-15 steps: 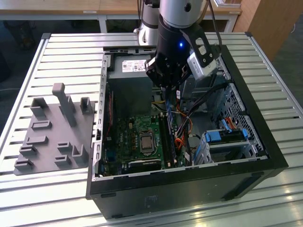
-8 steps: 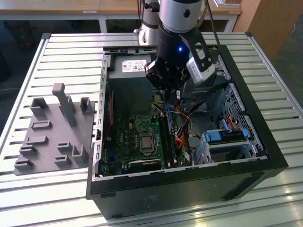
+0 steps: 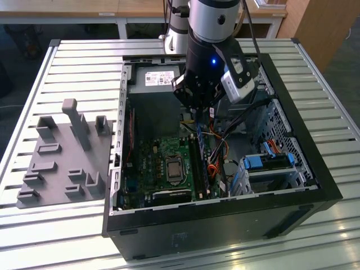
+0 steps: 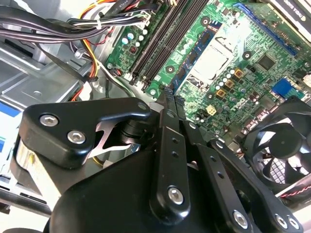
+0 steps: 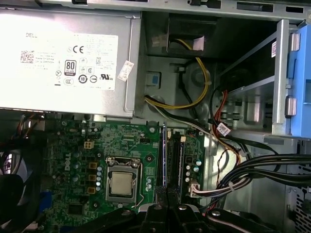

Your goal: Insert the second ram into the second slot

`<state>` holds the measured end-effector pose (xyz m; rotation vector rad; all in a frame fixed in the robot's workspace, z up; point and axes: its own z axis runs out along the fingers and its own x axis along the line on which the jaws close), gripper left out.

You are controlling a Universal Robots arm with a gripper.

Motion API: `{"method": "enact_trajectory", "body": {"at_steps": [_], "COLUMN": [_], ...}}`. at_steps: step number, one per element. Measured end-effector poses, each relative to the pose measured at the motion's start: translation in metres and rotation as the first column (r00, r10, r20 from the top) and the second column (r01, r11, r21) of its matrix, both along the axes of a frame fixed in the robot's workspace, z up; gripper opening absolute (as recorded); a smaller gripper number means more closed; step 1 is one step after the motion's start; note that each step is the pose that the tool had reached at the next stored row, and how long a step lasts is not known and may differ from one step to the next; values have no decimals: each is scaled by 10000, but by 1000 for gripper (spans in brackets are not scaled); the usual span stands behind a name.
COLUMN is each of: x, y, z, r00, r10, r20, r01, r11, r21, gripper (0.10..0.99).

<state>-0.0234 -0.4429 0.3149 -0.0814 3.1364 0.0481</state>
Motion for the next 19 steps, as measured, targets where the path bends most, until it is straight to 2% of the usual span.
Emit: {"method": "enact_trajectory", "body": {"at_steps": [19], "x": [0], "y": [-10], "z": [-68], "r00": [10000], "r10": [0], "r20": [1], "r01": [0], "r11": [10000], "r21": [1], "gripper": [114]}}
